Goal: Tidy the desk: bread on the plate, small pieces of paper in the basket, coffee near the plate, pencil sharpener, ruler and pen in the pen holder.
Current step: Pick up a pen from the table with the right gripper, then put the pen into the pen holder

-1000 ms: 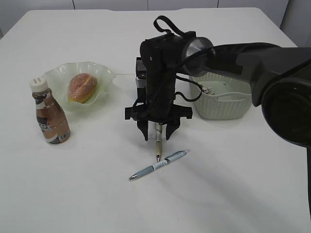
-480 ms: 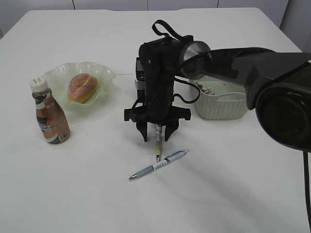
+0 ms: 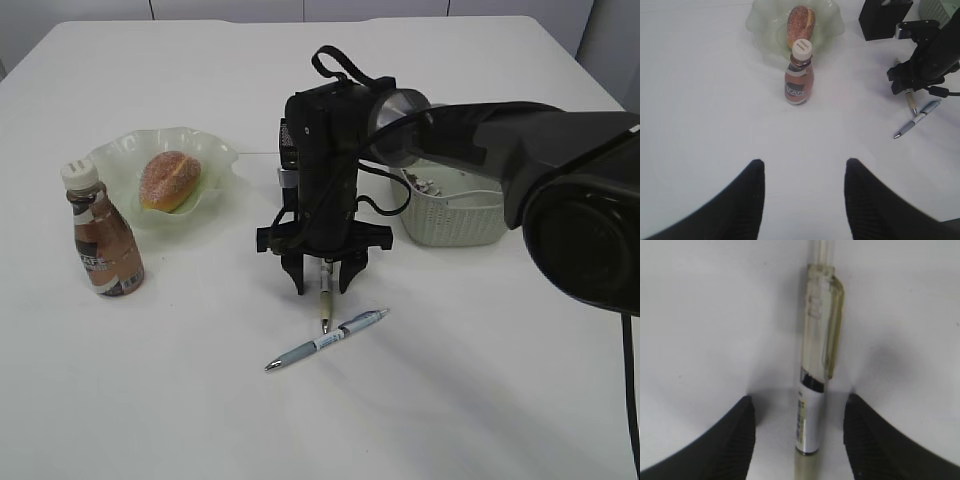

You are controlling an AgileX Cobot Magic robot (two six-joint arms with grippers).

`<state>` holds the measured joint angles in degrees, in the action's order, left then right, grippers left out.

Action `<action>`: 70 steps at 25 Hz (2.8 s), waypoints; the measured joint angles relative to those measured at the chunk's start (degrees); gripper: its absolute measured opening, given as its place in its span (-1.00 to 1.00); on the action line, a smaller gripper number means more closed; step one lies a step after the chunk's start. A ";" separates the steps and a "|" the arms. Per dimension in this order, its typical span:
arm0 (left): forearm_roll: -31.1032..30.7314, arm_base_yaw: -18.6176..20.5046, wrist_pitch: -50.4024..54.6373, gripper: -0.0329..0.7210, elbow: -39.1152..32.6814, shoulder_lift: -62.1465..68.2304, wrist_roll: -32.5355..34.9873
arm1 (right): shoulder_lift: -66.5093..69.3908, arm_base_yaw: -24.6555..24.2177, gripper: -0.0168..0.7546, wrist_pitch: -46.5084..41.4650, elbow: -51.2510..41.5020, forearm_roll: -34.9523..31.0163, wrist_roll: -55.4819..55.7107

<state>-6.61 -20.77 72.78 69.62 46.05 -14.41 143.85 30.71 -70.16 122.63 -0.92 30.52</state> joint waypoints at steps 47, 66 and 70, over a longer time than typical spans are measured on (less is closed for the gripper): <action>2.46 0.00 0.00 0.03 0.00 0.00 0.45 | -9.29 2.44 -0.72 -0.11 3.49 3.19 -9.77; 4.75 0.00 0.00 -0.07 0.00 0.00 0.45 | -21.38 7.29 -0.72 -1.20 3.58 13.39 -24.26; 4.75 0.00 0.00 -0.08 0.00 0.00 0.45 | -25.34 7.29 -0.73 2.13 3.58 15.86 -24.49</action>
<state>-1.85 -20.77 72.78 69.62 46.05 -13.96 118.50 38.00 -68.03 126.21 14.94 6.03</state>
